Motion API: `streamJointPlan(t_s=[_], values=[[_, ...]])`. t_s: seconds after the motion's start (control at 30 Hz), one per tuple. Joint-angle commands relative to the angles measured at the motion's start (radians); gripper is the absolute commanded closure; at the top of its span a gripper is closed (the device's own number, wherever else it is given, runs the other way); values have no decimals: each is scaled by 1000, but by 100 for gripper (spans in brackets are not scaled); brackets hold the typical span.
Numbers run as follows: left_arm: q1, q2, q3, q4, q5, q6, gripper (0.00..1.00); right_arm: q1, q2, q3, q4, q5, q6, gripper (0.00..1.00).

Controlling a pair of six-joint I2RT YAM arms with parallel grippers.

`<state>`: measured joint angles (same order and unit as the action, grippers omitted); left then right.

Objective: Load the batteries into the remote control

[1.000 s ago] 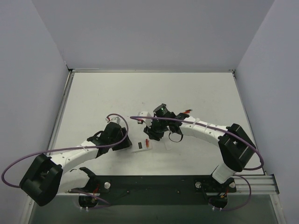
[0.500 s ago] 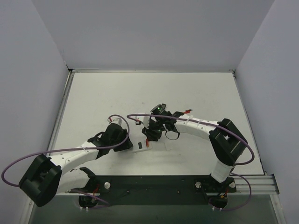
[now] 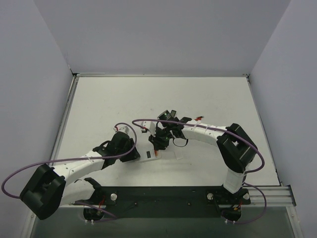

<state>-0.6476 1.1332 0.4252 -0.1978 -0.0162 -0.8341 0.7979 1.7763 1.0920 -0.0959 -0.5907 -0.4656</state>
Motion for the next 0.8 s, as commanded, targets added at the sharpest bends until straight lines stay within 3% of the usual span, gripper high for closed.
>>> streamJointPlan(t_s=[0.0,0.17,0.5,0.77], values=[[-4,34,3,40,16,-8,53,-6,6,36,-18,-44,-19,76],[-4,40,1,43,16,-5,58,-8,25,42,-34,-47,-24,76],[-6,37,1,44,16,-3,60,-8,38,36,-45,-63,-24,80],[-6,27,-5,46,16,-7,64,-8,31,22,-48,-64,-7,89]])
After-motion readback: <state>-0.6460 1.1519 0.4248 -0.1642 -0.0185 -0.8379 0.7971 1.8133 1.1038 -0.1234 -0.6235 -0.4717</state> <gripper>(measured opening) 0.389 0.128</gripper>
